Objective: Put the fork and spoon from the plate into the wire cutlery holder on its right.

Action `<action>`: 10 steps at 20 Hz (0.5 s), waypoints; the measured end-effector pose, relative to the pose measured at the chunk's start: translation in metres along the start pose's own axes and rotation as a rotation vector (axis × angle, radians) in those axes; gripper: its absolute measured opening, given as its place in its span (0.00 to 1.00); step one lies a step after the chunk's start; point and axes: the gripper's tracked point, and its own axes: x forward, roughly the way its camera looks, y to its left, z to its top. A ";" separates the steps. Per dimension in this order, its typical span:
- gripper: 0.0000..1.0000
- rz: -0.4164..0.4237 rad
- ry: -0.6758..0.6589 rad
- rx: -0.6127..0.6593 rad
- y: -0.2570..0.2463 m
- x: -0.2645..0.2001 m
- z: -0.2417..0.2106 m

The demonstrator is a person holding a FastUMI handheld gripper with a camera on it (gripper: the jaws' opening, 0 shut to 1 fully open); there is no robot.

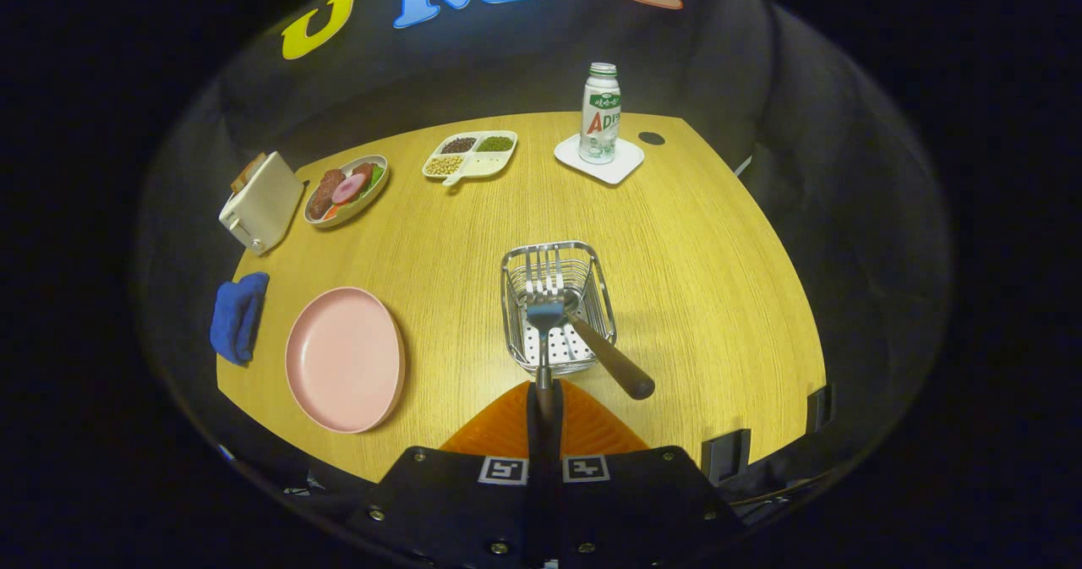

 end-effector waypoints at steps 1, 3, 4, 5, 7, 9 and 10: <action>0.01 0.001 0.009 0.000 -0.001 0.000 -0.001; 0.01 0.001 0.021 -0.001 -0.001 0.002 -0.001; 0.01 0.002 0.026 -0.002 -0.002 0.003 -0.002; 0.01 0.001 0.032 -0.002 -0.002 0.004 -0.002; 0.01 -0.003 0.044 -0.001 -0.002 0.006 -0.003; 0.01 -0.006 0.054 0.001 -0.004 0.007 -0.003; 0.01 -0.005 0.057 0.002 -0.004 0.009 -0.003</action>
